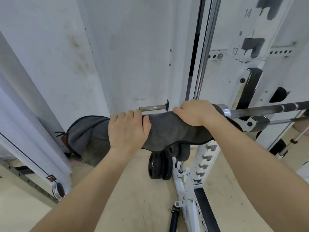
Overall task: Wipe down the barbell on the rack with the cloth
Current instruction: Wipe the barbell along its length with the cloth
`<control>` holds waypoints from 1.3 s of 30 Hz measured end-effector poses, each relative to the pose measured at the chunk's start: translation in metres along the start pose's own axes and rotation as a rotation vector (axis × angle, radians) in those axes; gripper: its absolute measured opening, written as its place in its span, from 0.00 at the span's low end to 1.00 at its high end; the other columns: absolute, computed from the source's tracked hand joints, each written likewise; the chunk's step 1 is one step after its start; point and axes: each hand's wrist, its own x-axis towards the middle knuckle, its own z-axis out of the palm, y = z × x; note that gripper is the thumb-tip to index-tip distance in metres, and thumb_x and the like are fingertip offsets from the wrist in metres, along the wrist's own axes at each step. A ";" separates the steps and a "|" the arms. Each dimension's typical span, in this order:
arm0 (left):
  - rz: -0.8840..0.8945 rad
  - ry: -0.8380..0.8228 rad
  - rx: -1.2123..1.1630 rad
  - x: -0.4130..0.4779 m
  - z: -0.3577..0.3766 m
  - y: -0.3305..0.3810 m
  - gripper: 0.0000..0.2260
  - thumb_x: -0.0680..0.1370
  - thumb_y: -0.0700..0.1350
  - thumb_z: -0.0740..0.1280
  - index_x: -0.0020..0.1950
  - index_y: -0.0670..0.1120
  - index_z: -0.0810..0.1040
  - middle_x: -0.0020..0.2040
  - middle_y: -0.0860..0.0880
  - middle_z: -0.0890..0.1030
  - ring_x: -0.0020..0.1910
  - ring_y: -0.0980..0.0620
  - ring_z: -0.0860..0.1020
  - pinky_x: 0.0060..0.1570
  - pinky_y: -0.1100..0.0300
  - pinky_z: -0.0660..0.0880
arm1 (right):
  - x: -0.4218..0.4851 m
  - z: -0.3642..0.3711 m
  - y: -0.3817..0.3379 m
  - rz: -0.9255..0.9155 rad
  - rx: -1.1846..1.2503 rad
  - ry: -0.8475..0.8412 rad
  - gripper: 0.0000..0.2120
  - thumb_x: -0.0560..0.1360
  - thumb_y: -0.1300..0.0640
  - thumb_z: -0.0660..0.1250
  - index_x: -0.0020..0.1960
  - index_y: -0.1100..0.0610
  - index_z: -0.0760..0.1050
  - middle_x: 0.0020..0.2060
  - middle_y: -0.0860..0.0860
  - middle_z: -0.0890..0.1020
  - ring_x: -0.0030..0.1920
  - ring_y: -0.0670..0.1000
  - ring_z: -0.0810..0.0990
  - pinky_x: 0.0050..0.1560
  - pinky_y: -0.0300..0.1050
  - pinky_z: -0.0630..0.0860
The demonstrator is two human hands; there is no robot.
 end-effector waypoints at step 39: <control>0.074 -0.168 -0.003 0.027 -0.011 0.015 0.14 0.78 0.44 0.63 0.33 0.44 0.77 0.29 0.46 0.76 0.25 0.46 0.69 0.27 0.58 0.67 | -0.035 0.029 0.003 0.012 -0.146 0.445 0.25 0.80 0.41 0.47 0.40 0.53 0.76 0.34 0.50 0.79 0.37 0.55 0.79 0.38 0.47 0.68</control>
